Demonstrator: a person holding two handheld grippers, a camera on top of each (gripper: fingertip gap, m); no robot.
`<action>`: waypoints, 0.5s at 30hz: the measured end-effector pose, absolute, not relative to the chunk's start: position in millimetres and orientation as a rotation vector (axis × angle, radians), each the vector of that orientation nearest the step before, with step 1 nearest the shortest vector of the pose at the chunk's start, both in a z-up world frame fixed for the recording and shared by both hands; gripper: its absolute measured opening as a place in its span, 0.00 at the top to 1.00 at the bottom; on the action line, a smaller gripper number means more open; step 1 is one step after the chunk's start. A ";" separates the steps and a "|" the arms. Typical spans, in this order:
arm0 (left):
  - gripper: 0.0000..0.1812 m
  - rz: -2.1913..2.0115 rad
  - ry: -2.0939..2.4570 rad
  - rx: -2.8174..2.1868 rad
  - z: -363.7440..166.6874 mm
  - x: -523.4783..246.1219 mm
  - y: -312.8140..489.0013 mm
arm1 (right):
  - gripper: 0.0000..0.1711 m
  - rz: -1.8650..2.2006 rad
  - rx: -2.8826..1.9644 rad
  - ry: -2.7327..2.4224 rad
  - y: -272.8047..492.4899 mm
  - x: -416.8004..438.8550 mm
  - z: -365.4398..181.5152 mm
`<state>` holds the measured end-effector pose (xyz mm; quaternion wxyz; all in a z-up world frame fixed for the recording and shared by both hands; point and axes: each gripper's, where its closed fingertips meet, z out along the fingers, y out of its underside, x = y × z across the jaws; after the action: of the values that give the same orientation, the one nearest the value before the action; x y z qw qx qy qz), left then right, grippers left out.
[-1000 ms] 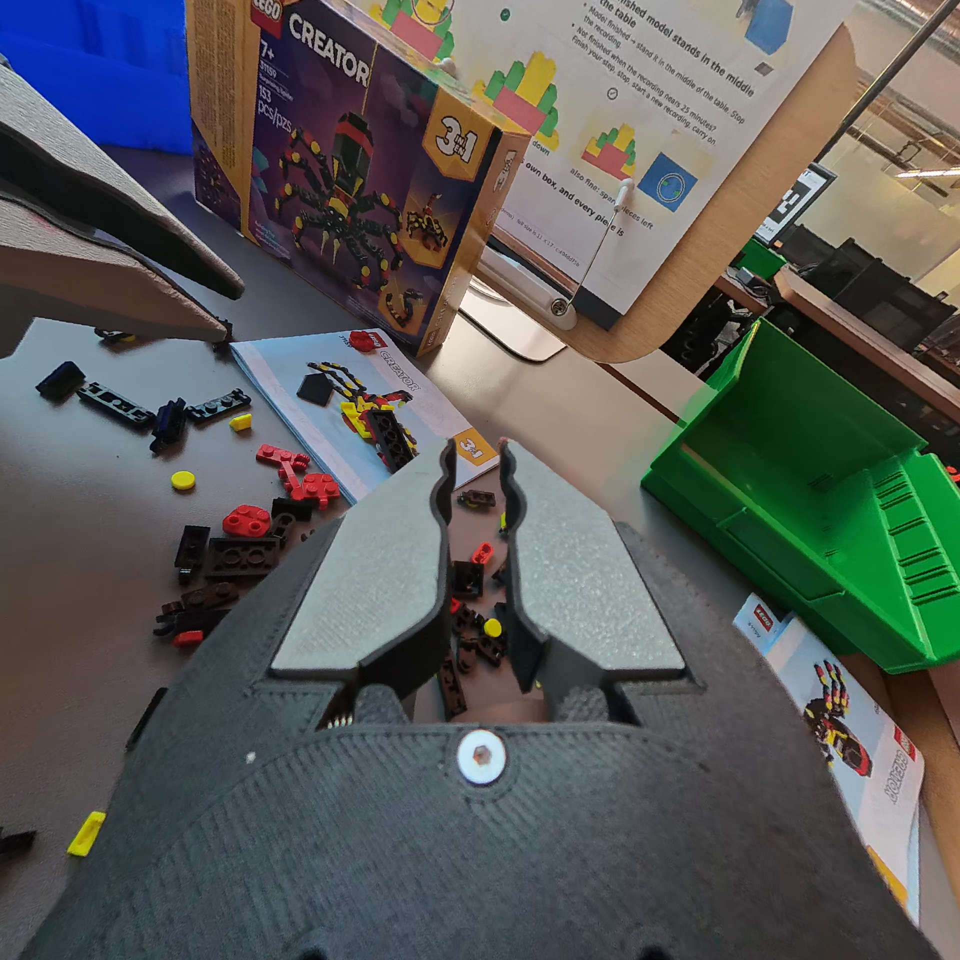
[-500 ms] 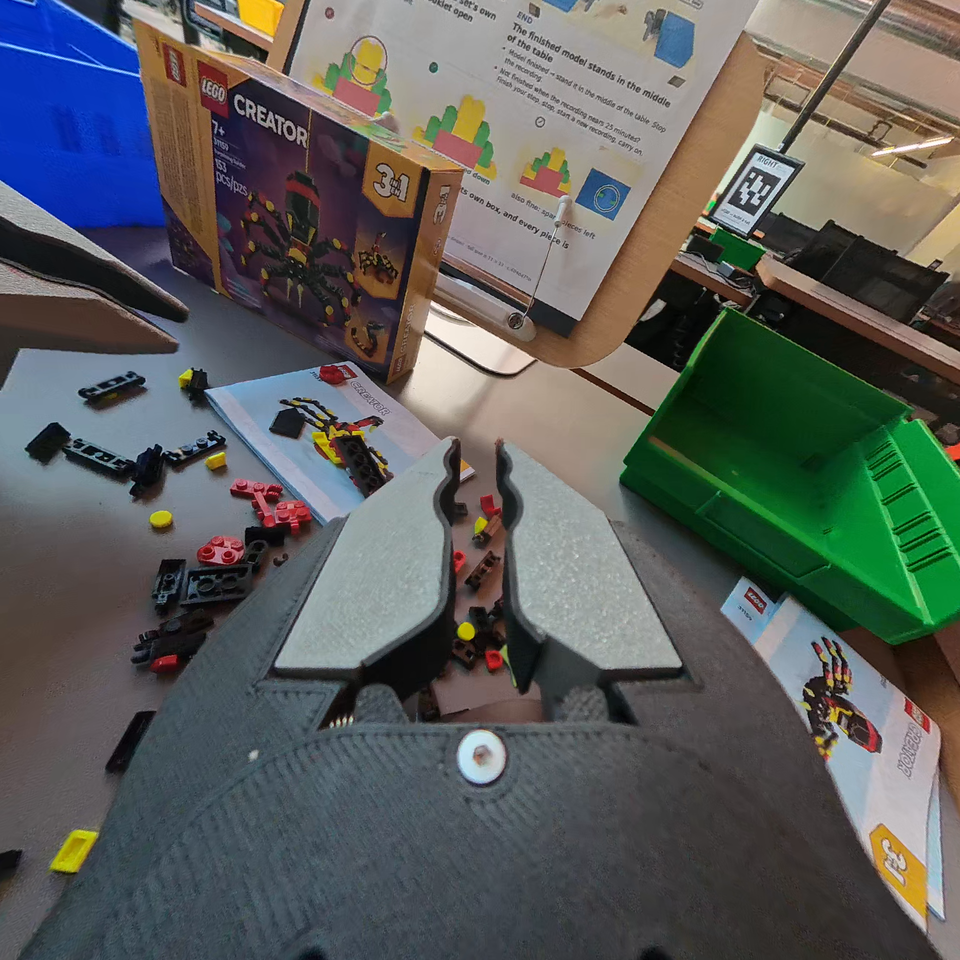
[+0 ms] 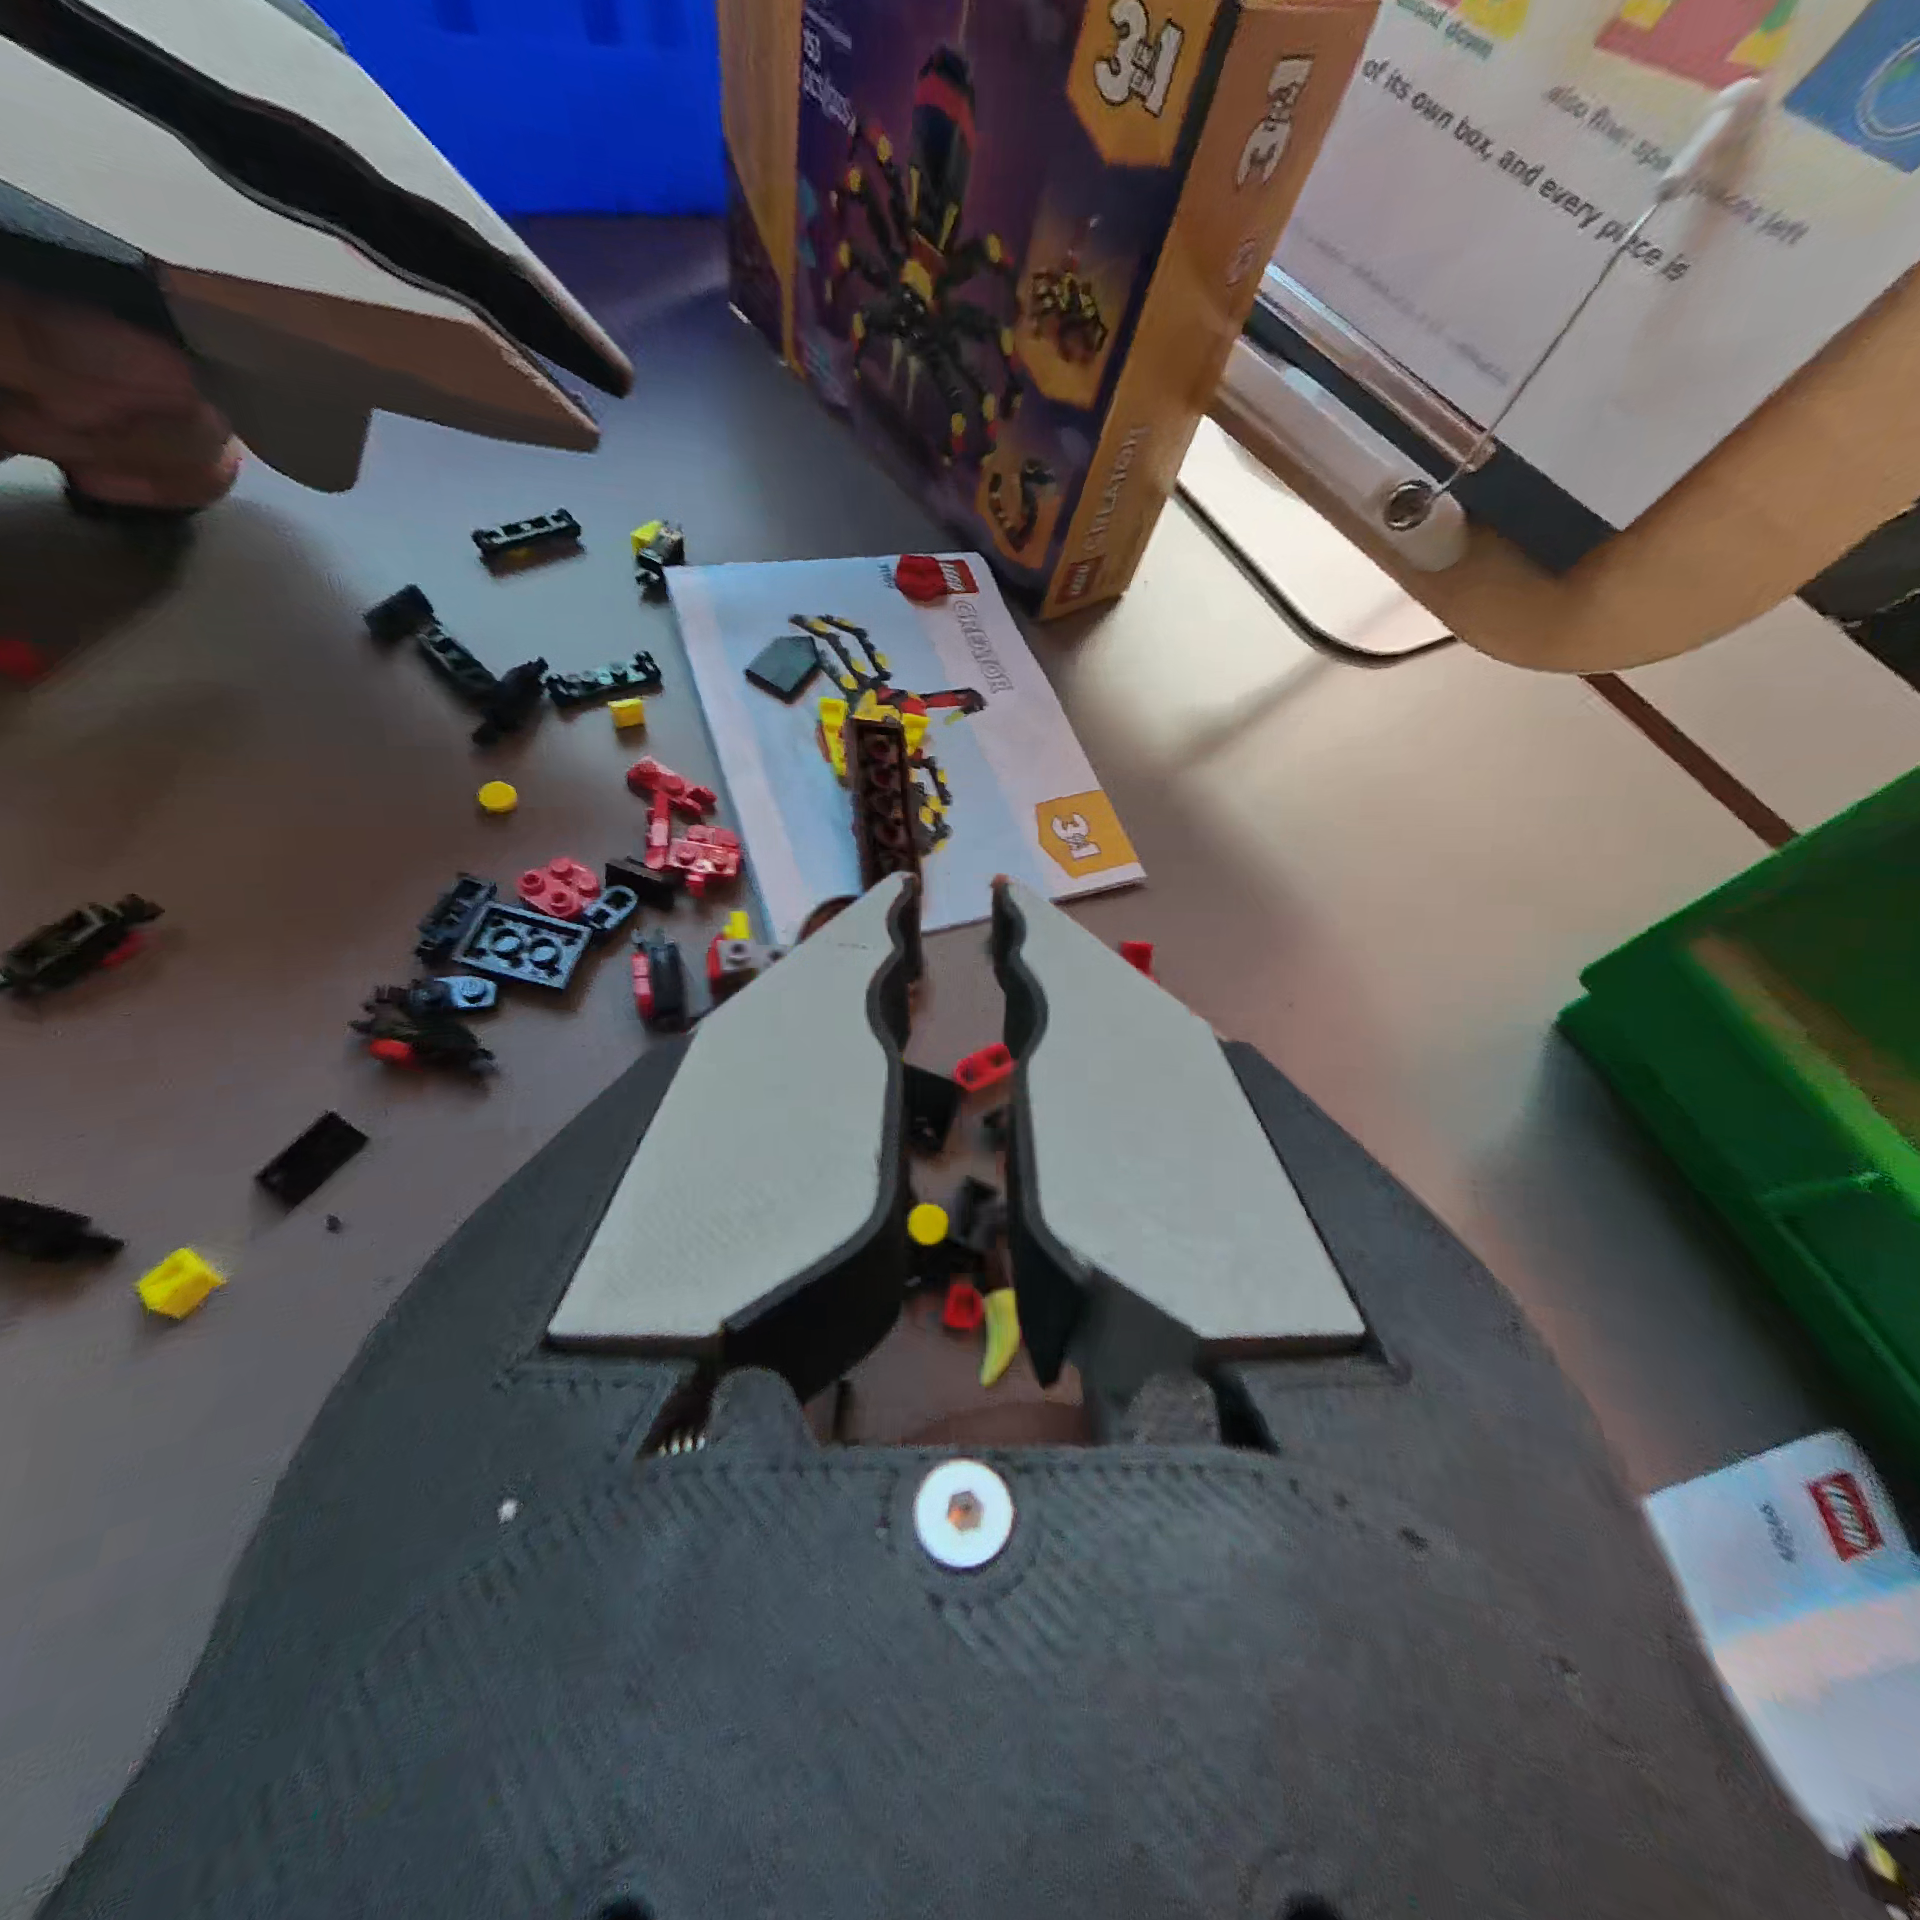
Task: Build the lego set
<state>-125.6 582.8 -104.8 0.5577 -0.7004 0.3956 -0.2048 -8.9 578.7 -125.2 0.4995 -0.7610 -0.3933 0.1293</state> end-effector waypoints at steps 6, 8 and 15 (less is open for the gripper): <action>0.95 -0.471 0.964 -1.646 -106.8 -121.5 582.3 | 0.96 0.208 -1.797 -0.831 596.3 25.9 -111.6; 0.95 -0.457 0.976 -1.637 -106.9 -120.5 581.2 | 0.97 0.208 -1.808 -0.823 596.0 32.4 -112.3; 0.95 -0.429 0.983 -1.607 -104.4 -120.9 578.5 | 1.00 0.207 -1.844 -0.799 597.2 36.9 -120.9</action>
<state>-120.9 578.5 -104.4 0.5685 -0.6843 0.4185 -0.1826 36.9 597.2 -120.9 0.5316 -0.7731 -0.3348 0.0867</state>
